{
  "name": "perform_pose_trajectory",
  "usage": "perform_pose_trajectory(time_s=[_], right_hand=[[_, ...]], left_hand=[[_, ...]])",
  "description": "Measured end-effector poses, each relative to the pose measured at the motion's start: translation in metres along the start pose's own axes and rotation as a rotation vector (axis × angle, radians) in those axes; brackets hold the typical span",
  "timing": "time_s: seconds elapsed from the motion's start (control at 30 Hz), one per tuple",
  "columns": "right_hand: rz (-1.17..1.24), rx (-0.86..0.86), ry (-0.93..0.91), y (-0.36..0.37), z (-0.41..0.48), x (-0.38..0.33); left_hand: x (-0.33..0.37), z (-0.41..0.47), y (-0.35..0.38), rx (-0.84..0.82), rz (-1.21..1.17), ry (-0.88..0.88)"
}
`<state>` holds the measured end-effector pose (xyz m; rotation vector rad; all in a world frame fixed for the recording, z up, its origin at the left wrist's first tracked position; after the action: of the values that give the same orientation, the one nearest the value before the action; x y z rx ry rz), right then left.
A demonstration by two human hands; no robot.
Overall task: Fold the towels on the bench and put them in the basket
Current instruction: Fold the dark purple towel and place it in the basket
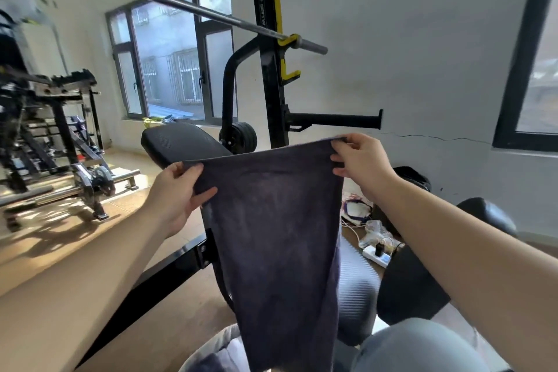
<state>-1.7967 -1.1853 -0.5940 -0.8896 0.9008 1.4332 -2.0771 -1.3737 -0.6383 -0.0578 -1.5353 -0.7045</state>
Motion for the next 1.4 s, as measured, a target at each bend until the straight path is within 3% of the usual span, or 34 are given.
perform_pose_trajectory(time_s=[0.5,1.07,1.4], right_hand=[[-0.138,0.199,-0.233,0.021,0.09,-0.067],[-0.28,0.043,-0.195,0.186,0.151,0.056],[-0.262,-0.051,-0.141,0.295,0.176,0.108]], left_hand=[[0.045,0.032,0.06,-0.041,0.012,0.147],[-0.026,0.164,0.021,0.156,0.195,0.148],[-0.042,0.244,-0.012,0.294,0.356,0.252]])
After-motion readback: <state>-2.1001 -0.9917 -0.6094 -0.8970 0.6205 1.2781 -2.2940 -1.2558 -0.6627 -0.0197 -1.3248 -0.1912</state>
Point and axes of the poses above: each hand's wrist, its own z-axis towards the middle knuckle, its own y-axis out of the palm, x = y × z, the point moved 5 cm from there along z, towards the middle knuckle, and after that the axes turned 14 degrees about x, right-handed, at the moved point
